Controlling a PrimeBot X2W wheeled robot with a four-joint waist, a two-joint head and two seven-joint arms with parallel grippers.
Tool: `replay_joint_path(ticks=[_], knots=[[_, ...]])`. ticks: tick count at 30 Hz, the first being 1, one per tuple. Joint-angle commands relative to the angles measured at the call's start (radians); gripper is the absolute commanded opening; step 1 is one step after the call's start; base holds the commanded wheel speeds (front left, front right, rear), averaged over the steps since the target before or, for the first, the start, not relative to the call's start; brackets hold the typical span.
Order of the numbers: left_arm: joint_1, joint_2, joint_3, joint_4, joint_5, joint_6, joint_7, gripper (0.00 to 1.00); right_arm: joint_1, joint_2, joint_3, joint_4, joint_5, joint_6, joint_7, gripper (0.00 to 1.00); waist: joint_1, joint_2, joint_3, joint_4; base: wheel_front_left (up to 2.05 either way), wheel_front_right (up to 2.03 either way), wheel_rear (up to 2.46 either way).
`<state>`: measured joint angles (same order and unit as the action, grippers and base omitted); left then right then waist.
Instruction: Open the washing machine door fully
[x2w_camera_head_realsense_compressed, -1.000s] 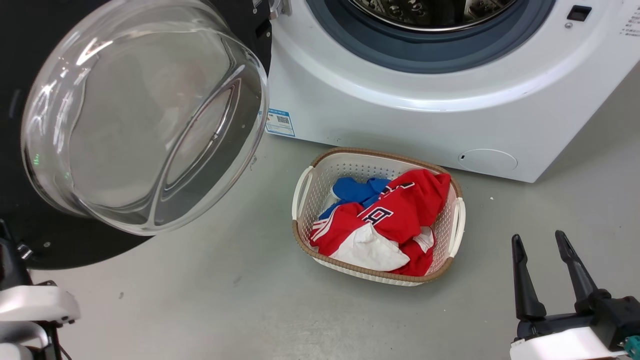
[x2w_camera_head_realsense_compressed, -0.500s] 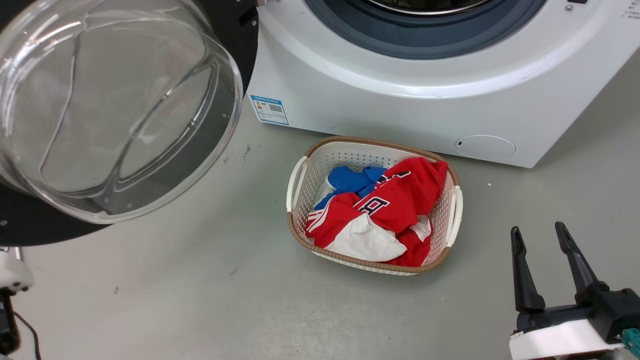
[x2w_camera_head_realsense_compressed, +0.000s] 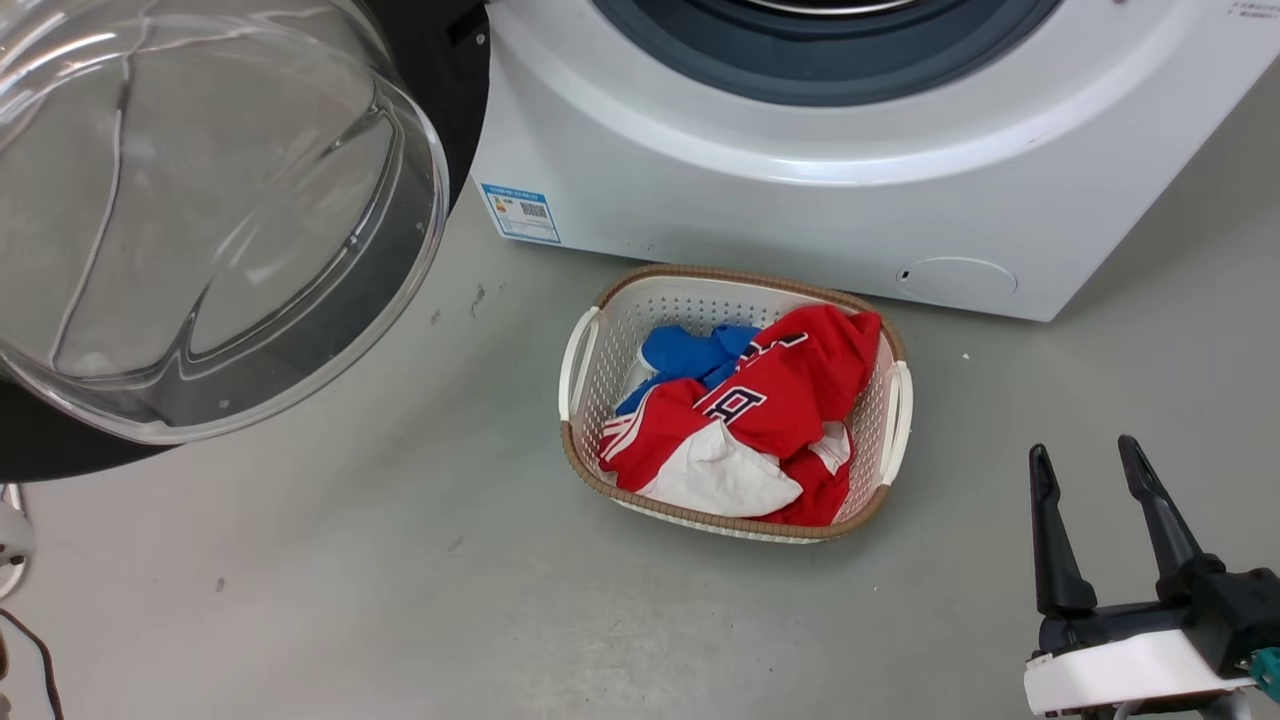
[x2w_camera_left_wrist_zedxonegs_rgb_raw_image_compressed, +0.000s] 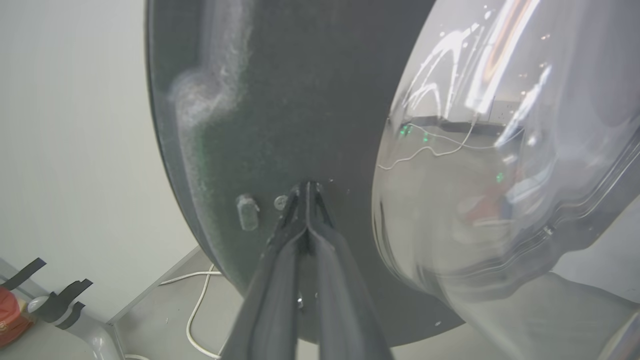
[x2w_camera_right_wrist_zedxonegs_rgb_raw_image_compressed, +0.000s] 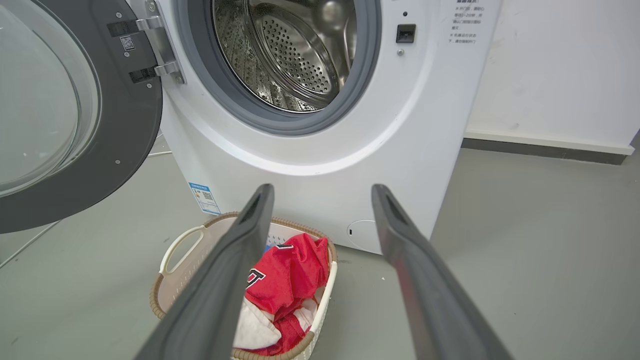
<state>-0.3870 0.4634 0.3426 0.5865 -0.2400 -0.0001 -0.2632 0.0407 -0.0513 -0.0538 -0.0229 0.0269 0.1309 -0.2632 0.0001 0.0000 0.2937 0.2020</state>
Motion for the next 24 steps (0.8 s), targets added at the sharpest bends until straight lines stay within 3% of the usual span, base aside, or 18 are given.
replay_joint_path(ticks=[1,11,19,20,21,22,24], knots=[[-0.01,-0.004,0.011,-0.007,0.016,-0.006,-0.002,0.0,-0.005,0.002,0.0,0.004,0.012,0.0,-0.002,1.0,-0.0001,0.0,-0.015,-0.001,0.0,0.0,0.0],[0.102,-0.067,0.045,-0.141,0.095,-0.035,-0.002,0.0,0.024,0.002,-0.01,-0.002,0.041,0.0,-0.002,1.0,-0.0001,0.0,-0.113,-0.012,0.0,0.0,0.0],[0.24,-0.162,0.03,-0.378,0.161,-0.022,-0.002,0.0,0.069,0.002,-0.025,-0.025,0.056,0.0,-0.002,1.0,-0.0001,0.0,-0.201,-0.026,0.0,0.0,0.0],[0.257,-0.173,0.022,-0.404,0.166,-0.024,-0.002,0.38,0.075,0.002,-0.026,-0.028,0.059,0.0,-0.002,1.0,-0.0001,0.0,-0.209,-0.028,0.0,0.0,0.0],[0.257,-0.173,0.022,-0.404,0.166,-0.024,-0.002,0.38,0.075,0.002,-0.026,-0.028,0.059,0.0,-0.002,1.0,-0.0001,0.0,-0.209,-0.028,0.0,0.0,0.0],[0.27,-0.182,0.011,-0.434,0.176,-0.025,-0.002,1.0,0.081,0.002,-0.025,-0.029,0.06,0.0,-0.002,1.0,-0.0001,0.0,-0.218,-0.03,0.0,0.0,0.0],[0.299,-0.207,-0.014,-0.482,0.19,-0.027,-0.002,1.0,0.091,0.002,-0.025,-0.032,0.063,0.0,-0.002,1.0,-0.0001,0.0,-0.233,-0.033,0.0,0.0,0.0]])
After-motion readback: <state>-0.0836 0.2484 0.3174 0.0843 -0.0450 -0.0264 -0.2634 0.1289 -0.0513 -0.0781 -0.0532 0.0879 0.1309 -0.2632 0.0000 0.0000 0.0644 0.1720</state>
